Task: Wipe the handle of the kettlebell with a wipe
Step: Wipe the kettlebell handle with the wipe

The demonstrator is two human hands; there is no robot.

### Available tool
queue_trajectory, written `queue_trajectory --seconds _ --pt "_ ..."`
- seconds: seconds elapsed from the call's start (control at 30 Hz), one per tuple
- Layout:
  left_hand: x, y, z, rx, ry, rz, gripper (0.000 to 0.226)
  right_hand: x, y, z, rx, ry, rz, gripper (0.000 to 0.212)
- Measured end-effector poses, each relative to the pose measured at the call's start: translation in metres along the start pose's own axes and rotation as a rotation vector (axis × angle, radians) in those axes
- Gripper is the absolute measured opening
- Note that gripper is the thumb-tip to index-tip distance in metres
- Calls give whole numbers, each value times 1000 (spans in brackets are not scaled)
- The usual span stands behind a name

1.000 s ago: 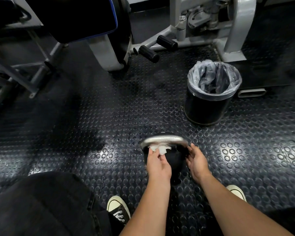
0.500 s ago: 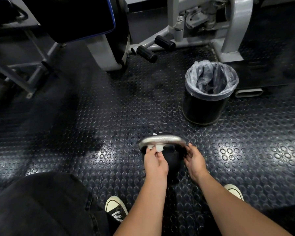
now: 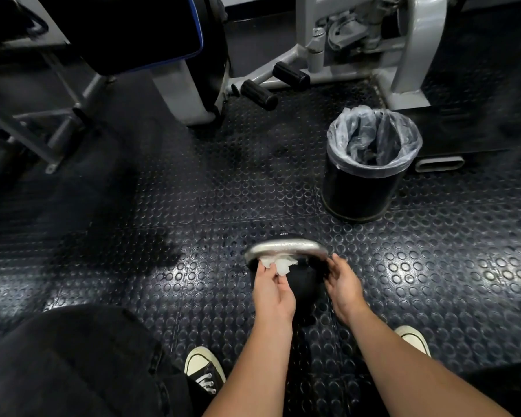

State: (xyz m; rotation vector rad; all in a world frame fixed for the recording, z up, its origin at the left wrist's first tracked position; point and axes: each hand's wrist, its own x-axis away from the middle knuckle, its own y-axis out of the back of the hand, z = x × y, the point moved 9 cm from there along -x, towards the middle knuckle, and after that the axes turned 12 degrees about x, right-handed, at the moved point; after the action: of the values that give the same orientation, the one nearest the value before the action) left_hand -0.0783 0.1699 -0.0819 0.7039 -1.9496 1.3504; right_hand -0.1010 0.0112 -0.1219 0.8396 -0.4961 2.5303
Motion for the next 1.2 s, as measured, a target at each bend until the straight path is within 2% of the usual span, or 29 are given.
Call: queue_trajectory --seconds 0.1,0.33,0.67,0.93,1.1,1.2 --pt "-5 -5 2 -4 13 5 27 2 -1 1 -8 4 5 24" --pt "-2 -6 -6 -61 -5 21 37 4 -3 3 6 17 20 25" --pt "-9 -5 -7 -85 22 12 29 4 -3 4 -21 17 20 25" --pt "-7 -2 -8 -112 2 13 39 4 -3 4 -18 18 24 25" --pt "-1 4 -6 -128 0 -46 37 2 -1 2 -19 6 19 25" --pt "-3 5 -7 -116 -22 -24 39 4 -3 3 -14 14 19 25"
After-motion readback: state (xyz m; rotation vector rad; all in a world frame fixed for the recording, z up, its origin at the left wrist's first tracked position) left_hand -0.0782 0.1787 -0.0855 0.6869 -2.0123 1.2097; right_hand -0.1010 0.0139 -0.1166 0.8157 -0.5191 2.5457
